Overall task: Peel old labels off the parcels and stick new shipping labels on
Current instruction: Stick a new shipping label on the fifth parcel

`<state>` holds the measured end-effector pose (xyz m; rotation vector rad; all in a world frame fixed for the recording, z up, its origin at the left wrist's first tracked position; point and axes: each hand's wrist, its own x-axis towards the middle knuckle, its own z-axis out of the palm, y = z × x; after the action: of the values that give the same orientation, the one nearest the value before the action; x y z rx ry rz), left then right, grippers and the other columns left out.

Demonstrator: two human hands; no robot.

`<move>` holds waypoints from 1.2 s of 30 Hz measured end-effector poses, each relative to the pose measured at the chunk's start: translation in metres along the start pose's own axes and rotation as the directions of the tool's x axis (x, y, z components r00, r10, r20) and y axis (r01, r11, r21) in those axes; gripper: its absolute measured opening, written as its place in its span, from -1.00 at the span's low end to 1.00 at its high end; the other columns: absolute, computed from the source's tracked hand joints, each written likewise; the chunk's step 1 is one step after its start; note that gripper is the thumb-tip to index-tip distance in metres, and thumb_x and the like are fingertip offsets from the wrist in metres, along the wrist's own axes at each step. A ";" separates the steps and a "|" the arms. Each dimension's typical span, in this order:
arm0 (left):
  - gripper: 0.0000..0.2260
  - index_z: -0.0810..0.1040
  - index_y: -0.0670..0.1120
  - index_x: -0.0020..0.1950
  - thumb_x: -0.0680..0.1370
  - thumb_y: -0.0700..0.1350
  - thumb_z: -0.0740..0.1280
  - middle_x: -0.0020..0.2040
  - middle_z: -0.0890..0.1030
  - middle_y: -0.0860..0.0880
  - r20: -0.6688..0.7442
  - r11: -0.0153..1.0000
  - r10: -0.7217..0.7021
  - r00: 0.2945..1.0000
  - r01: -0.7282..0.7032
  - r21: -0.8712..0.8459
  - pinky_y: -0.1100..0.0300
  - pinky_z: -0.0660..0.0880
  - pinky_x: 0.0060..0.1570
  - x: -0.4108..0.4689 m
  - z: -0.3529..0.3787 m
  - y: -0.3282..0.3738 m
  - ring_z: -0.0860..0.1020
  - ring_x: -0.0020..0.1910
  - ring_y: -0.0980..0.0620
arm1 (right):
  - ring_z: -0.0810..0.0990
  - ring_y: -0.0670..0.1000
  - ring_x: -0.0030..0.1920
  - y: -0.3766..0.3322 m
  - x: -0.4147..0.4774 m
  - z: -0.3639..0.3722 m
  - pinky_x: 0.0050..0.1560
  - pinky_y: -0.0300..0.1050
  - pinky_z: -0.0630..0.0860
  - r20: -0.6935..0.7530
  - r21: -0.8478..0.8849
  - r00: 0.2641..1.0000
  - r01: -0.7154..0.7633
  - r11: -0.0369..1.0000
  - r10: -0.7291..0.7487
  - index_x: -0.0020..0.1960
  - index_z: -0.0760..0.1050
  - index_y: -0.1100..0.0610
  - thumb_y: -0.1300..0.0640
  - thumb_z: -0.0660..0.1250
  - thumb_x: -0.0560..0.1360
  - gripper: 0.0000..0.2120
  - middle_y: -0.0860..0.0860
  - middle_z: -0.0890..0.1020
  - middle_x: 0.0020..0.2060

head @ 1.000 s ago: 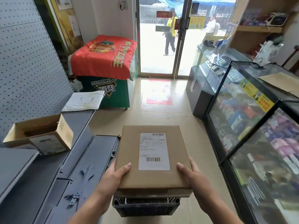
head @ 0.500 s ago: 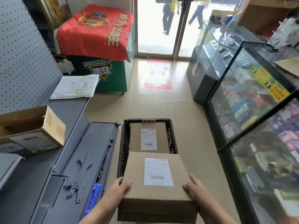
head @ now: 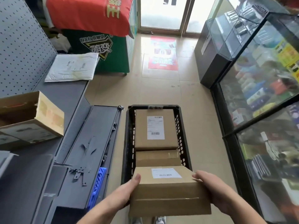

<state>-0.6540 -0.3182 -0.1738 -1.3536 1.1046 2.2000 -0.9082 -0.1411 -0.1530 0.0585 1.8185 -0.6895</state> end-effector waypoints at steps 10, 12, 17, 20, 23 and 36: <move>-0.19 0.57 0.10 0.30 0.27 0.62 0.23 0.15 0.69 0.13 -0.087 0.985 0.000 0.996 0.015 0.173 0.10 0.46 0.36 0.012 0.011 0.008 0.63 0.18 0.16 | 0.64 0.09 -0.09 -0.012 0.030 -0.012 -0.10 -0.05 0.56 0.062 -0.052 0.996 -0.057 0.997 0.060 0.11 0.62 0.06 -0.08 0.26 0.59 -0.72 0.16 0.69 0.04; -0.31 0.57 0.11 0.32 0.39 0.52 0.18 0.16 0.69 0.14 -0.101 0.985 -0.003 0.995 0.021 0.171 0.10 0.46 0.37 0.017 0.012 0.008 0.63 0.17 0.16 | 0.64 0.09 -0.10 -0.012 0.036 -0.013 -0.11 -0.05 0.58 0.069 -0.053 0.995 -0.063 0.997 0.067 0.10 0.63 0.07 -0.09 0.27 0.59 -0.71 0.14 0.69 0.00; -0.40 0.58 0.15 0.26 0.44 0.50 0.17 0.15 0.69 0.13 -0.123 0.986 0.002 0.992 0.019 0.163 0.09 0.47 0.36 0.035 0.011 0.008 0.64 0.17 0.15 | 0.65 0.10 -0.06 -0.013 0.058 -0.013 0.02 0.04 0.60 0.078 -0.047 0.994 -0.070 0.996 0.073 0.11 0.63 0.07 -0.13 0.28 0.58 -0.68 0.12 0.69 0.00; -0.39 0.59 0.08 0.25 0.45 0.47 0.18 0.11 0.71 0.10 -0.155 0.991 0.012 0.988 0.010 0.135 0.13 0.52 0.27 0.049 0.011 0.006 0.66 0.11 0.14 | 0.64 0.10 0.01 -0.011 0.077 -0.009 0.09 0.03 0.57 0.070 -0.008 0.995 -0.064 0.998 0.064 0.14 0.61 0.06 -0.14 0.27 0.58 -0.68 0.10 0.68 0.03; -0.42 0.59 0.05 0.22 0.47 0.44 0.20 0.11 0.71 0.04 -0.197 0.996 0.002 0.980 0.016 0.089 0.07 0.56 0.23 0.065 0.009 0.004 0.67 0.10 0.07 | 0.62 0.14 0.10 -0.005 0.101 -0.002 0.16 0.11 0.56 0.034 0.028 0.998 -0.052 0.998 0.051 0.13 0.60 0.05 -0.17 0.27 0.55 -0.66 0.11 0.66 0.05; -0.45 0.55 0.02 0.27 0.55 0.41 0.17 0.19 0.61 0.02 -0.349 0.996 -0.056 0.935 0.076 0.042 0.12 0.44 0.10 0.139 -0.013 -0.017 0.55 0.16 0.04 | 0.37 0.04 0.40 0.023 0.168 0.036 0.34 -0.02 0.32 -0.065 -0.008 0.998 0.003 1.000 -0.003 0.53 0.27 0.06 -0.32 0.27 0.47 -0.24 -0.03 0.38 0.45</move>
<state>-0.7047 -0.3327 -0.3043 -1.7754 1.2064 1.9122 -0.9298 -0.1882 -0.3185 0.0735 1.8833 -0.6898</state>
